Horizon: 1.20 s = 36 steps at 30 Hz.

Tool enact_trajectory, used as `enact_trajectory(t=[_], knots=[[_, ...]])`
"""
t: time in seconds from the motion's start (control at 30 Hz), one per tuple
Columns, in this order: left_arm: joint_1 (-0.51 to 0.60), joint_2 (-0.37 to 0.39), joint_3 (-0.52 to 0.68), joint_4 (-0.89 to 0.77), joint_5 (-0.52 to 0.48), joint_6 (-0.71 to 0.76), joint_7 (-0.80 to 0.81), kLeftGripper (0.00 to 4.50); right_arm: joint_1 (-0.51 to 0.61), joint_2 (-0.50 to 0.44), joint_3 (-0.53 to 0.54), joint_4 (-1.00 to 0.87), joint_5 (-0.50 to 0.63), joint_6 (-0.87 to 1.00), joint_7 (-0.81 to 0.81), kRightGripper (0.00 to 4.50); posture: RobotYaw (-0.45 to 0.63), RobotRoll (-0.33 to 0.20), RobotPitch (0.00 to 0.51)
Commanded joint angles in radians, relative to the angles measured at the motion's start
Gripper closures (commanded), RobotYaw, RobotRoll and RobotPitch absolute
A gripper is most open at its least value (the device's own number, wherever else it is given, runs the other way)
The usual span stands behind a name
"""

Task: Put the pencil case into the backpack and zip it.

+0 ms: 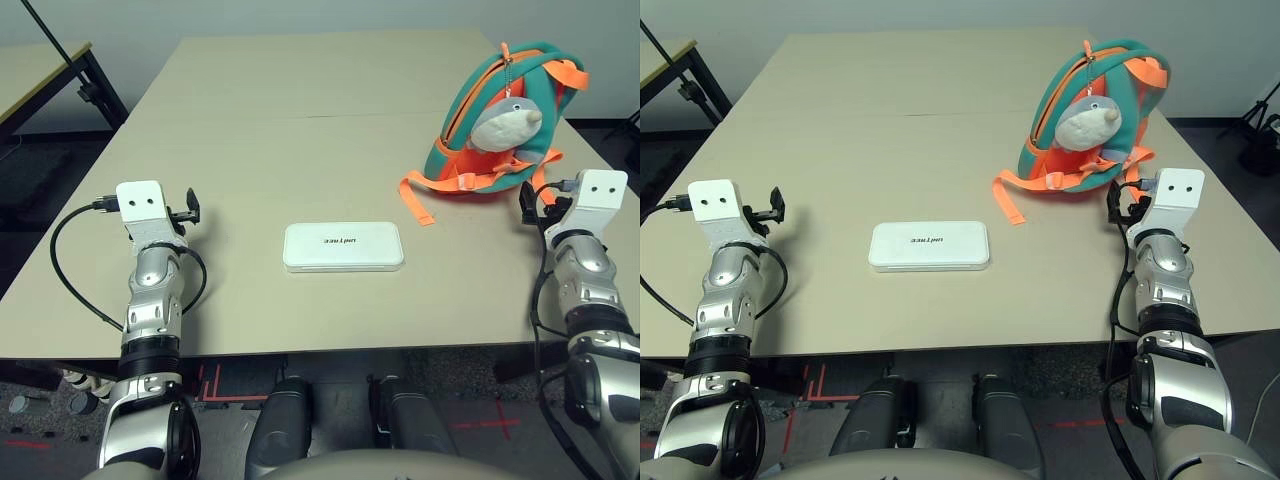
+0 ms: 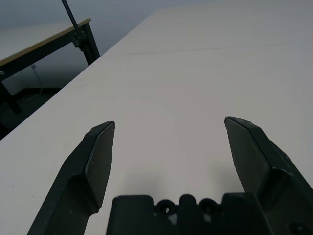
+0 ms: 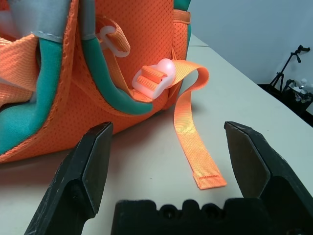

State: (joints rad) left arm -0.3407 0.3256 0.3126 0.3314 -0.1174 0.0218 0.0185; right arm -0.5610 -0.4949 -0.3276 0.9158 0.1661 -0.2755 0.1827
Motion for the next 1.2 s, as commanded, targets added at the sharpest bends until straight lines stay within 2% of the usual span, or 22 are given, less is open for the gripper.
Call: enact_trajectory(t=[0.03, 0.2, 0.33, 0.43, 0.53, 0.6, 0.67, 0.77, 0.8, 0.9, 1.07, 1.1, 1.2], knots=[[0.011, -0.008, 0.009, 0.0, -0.006, 0.015, 0.01, 0.0, 0.013, 0.004, -0.008, -0.01, 0.012, 0.005, 0.006, 0.01, 0.16, 0.0, 0.09], [0.006, -0.005, 0.0, -0.012, -0.025, 0.023, -0.036, 0.0, 0.063, -0.001, -0.006, -0.106, 0.026, 0.033, 0.027, 0.01, 0.16, 0.0, 0.088], [-0.02, 0.022, 0.004, 0.003, -0.088, 0.056, -0.152, 0.0, 0.167, -0.027, 0.015, -0.305, 0.038, 0.156, 0.093, 0.01, 0.15, 0.0, 0.078], [-0.043, 0.037, -0.023, -0.001, -0.169, 0.145, -0.306, 0.0, 0.283, -0.069, 0.041, -0.513, 0.091, 0.331, 0.228, 0.01, 0.14, 0.0, 0.07], [-0.079, 0.046, 0.001, -0.021, -0.317, 0.289, -0.454, 0.0, 0.409, -0.12, 0.082, -0.724, 0.135, 0.488, 0.346, 0.01, 0.11, 0.0, 0.053], [-0.099, 0.06, 0.014, -0.008, -0.364, 0.338, -0.507, 0.0, 0.447, -0.132, 0.085, -0.807, 0.156, 0.556, 0.374, 0.01, 0.1, 0.0, 0.051], [-0.136, 0.081, 0.027, -0.004, -0.452, 0.463, -0.576, 0.0, 0.46, -0.161, 0.106, -0.89, 0.158, 0.613, 0.409, 0.01, 0.08, 0.0, 0.058], [-0.169, 0.126, 0.001, 0.003, -0.505, 0.566, -0.696, 0.0, 0.463, -0.19, 0.135, -0.978, 0.162, 0.685, 0.449, 0.62, 0.08, 0.0, 0.062], [-0.182, 0.14, -0.006, 0.014, -0.523, 0.595, -0.746, 0.0, 0.462, -0.203, 0.157, -0.996, 0.148, 0.697, 0.465, 0.95, 0.08, 0.0, 0.062], [-0.215, 0.159, -0.014, 0.037, -0.556, 0.632, -0.847, 0.0, 0.448, -0.227, 0.21, -1.009, 0.108, 0.703, 0.49, 2.08, 0.07, 0.0, 0.062], [-0.242, 0.184, -0.048, 0.076, -0.528, 0.658, -0.901, 0.0, 0.402, -0.233, 0.243, -1.018, 0.086, 0.712, 0.502, 4.09, 0.07, 0.0, 0.059], [-0.25, 0.196, -0.061, 0.09, -0.549, 0.727, -0.936, 0.0, 0.388, -0.236, 0.252, -1.007, 0.075, 0.707, 0.507, 4.49, 0.06, 0.0, 0.059], [-0.281, 0.233, -0.071, 0.162, -0.613, 0.927, -1.017, 0.0, 0.358, -0.239, 0.275, -0.982, 0.052, 0.696, 0.522, 4.49, 0.06, 0.0, 0.064]])
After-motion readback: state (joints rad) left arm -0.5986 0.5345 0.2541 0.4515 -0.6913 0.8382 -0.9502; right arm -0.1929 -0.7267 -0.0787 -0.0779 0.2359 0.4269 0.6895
